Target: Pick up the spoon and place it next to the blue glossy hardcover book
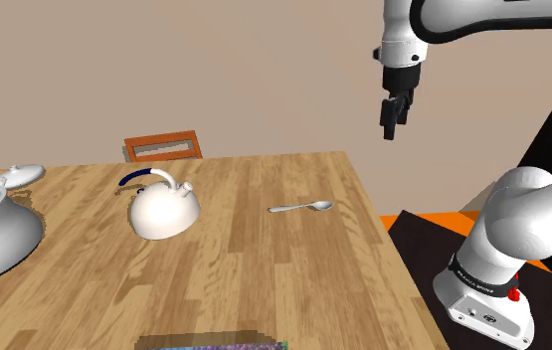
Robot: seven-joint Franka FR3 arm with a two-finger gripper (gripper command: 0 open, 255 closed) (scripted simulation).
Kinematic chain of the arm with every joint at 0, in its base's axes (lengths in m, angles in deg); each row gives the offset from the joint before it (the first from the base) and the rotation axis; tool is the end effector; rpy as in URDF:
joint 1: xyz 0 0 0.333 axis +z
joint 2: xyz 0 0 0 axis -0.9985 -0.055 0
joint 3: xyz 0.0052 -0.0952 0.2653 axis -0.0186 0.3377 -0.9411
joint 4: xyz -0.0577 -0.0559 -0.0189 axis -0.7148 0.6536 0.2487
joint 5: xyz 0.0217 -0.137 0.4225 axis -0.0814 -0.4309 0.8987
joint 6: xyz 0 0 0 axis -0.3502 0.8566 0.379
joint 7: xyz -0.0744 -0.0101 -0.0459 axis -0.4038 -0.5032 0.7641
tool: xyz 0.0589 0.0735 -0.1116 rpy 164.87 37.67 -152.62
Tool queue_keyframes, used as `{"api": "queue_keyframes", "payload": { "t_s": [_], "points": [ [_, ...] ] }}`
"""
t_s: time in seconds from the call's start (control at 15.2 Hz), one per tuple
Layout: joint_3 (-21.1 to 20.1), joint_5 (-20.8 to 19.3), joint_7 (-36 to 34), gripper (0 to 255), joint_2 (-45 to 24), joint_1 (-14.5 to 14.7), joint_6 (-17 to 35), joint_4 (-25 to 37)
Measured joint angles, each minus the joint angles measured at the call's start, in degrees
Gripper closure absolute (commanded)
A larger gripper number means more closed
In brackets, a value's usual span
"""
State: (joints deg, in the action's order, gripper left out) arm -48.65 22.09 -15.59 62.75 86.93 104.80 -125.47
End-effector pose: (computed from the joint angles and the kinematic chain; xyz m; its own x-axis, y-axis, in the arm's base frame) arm 0.3773 0.0012 0.5180 0.9926 0.0405 -0.1142 0.0484 -0.9966 0.0674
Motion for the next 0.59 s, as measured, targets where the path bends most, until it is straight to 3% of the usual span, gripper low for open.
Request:
{"api": "queue_keyframes", "payload": {
  "t_s": [0.2, 0.59],
  "points": [
    [0.18, 0.60, 0.79, 0, -0.28, 0.65, 2.96, -1.93],
    [1.41, 3.14, 5.58, 0, -4.66, 3.67, 17.05, -7.79]
  ]
}}
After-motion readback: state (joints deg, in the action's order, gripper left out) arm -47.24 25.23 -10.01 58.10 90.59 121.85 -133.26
